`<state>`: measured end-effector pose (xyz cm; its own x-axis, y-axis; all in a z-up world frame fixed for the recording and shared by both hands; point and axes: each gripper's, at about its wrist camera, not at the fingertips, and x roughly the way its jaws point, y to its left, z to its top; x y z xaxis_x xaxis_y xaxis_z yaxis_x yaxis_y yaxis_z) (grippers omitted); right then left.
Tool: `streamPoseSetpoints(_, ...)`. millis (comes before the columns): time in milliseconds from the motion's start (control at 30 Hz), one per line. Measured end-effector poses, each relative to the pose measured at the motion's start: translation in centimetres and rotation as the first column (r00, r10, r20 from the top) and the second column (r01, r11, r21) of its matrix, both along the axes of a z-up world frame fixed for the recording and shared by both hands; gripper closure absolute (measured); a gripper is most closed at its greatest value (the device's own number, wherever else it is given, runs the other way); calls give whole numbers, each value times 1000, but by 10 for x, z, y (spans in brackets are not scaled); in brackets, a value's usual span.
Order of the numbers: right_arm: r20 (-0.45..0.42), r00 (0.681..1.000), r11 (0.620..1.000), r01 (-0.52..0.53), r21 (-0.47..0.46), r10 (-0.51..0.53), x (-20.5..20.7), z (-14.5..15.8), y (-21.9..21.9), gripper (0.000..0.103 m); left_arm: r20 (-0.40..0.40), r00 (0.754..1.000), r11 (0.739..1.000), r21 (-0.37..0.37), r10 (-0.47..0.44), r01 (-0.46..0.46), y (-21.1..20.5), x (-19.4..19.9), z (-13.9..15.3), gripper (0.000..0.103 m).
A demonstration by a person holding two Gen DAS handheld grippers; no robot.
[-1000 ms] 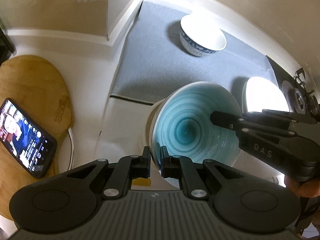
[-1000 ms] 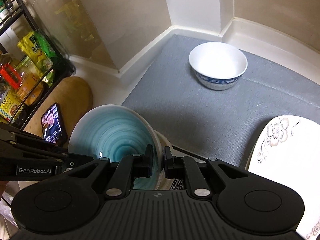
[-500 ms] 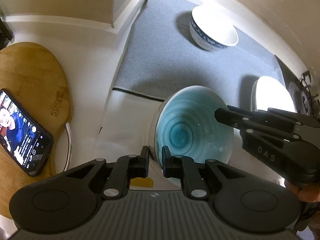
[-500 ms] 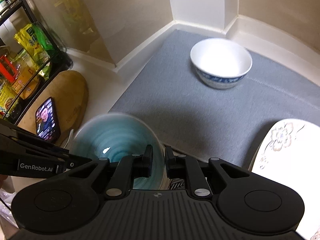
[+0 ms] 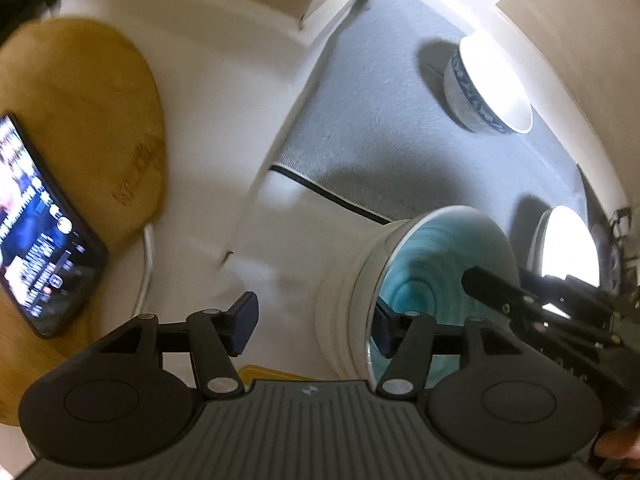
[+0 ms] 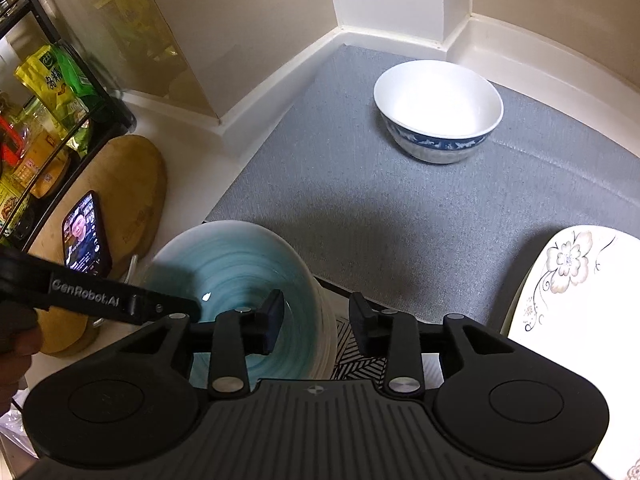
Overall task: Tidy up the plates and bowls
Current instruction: 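Lower the teal bowl into the cream bowl and open both grippers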
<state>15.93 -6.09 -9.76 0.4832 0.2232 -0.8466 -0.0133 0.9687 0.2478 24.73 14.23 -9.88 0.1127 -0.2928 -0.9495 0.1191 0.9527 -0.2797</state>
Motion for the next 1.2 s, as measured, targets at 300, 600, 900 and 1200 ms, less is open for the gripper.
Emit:
streamPoseSetpoints(300, -8, 1000, 1000, 7, 15, -7, 5, -3, -3, 64, -3, 1000, 1000, 15, -3, 3, -4, -1, 4, 32)
streamPoseSetpoints(600, -120, 991, 976, 77, 203, -53, 12, -31, -22, 62, -5, 1000, 1000, -9, -29, 29, -14, -7, -3, 22)
streamPoseSetpoints(900, -167, 983, 953, 117, 278, -72, 14, -40, -29, 54, 6, 1000, 999, -42, -26, 26, -22, -6, -7, 22)
streamPoseSetpoints(1200, -181, 981, 953, 117, 280, -67, 16, -40, -33, 53, 12, 999, 999, -36, -34, 34, -21, -7, -7, 20)
